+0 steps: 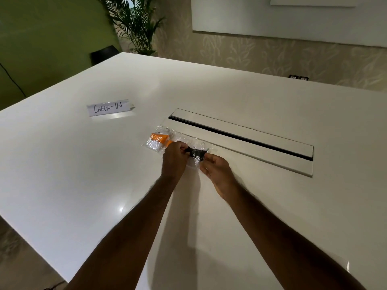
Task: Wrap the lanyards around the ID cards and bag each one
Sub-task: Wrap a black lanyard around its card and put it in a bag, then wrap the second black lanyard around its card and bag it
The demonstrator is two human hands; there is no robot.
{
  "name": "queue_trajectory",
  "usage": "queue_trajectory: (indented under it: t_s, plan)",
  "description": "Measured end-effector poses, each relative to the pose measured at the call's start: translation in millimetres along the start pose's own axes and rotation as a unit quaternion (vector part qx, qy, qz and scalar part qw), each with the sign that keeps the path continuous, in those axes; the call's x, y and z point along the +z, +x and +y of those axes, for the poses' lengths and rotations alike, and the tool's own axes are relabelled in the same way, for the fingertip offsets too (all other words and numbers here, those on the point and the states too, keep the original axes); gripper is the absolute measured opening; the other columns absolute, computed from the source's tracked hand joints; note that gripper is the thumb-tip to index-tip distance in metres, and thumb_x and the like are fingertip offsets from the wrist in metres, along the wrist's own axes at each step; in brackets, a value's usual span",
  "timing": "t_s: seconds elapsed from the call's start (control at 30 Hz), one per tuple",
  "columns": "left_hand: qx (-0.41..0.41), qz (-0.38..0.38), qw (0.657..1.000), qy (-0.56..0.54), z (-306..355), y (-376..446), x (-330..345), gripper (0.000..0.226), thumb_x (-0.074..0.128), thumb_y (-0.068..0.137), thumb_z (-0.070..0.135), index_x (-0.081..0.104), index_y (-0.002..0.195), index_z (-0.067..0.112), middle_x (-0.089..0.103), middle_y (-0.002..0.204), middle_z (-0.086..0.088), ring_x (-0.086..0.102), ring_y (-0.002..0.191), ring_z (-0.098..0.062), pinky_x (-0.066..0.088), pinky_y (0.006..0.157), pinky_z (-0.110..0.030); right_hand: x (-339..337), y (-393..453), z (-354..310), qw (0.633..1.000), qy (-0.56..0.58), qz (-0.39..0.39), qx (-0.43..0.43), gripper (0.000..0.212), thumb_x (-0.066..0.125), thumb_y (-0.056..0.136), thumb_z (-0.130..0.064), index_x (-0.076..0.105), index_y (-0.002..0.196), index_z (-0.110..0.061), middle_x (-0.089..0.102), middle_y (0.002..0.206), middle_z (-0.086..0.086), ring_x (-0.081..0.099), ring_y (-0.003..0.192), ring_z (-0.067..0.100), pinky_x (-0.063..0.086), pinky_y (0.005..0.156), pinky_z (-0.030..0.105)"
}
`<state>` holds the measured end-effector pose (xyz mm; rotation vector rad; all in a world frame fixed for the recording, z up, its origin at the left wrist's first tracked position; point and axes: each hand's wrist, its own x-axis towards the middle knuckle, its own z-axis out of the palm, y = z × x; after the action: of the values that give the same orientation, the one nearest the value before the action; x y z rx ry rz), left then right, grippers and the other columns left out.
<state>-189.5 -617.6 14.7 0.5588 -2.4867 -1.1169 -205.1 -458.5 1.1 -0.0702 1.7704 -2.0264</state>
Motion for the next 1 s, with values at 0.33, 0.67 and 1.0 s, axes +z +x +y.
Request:
queue_trajectory:
  t_s: [0.33, 0.67, 1.0]
  plan:
    - [0.093, 0.055, 0.989, 0.098, 10.9, -30.6, -8.5, 0.024, 0.074, 0.094, 0.015, 0.074, 0.116, 0.007, 0.076, 0.115, -0.013, 0.068, 0.111, -0.033, 0.049, 0.1, -0.044, -2.5, -22.7, -15.6, 0.989, -0.142, 0.043, -0.009, 0.033, 0.067, 0.097, -0.021, 0.074, 0.128, -0.014, 0.075, 0.118, 0.003, 0.066, 0.11, 0.022, 0.048, 0.087, 0.03]
    - [0.158, 0.022, 0.98, 0.118, 46.0, -84.6, -5.1, 0.032, 0.079, 0.089, 0.013, 0.075, 0.12, 0.009, 0.075, 0.122, -0.009, 0.068, 0.119, -0.028, 0.051, 0.106, -0.041, -60.5, -76.9, -16.0, 0.916, -0.396, 0.023, -0.055, 0.066, 0.059, 0.105, -0.045, 0.039, 0.163, -0.019, 0.033, 0.172, 0.0, 0.032, 0.158, 0.019, 0.026, 0.125, 0.034]
    - [0.179, -0.07, 0.97, 0.15, 94.2, -152.0, 41.3, 0.045, 0.066, 0.099, 0.028, 0.061, 0.142, 0.017, 0.06, 0.147, -0.001, 0.048, 0.141, -0.019, 0.031, 0.118, -0.034, -166.8, -137.6, -12.7, 0.785, -0.609, 0.06, -0.097, 0.084, 0.03, 0.106, -0.067, 0.021, 0.167, -0.01, 0.012, 0.177, 0.013, 0.002, 0.165, 0.031, -0.001, 0.131, 0.045]
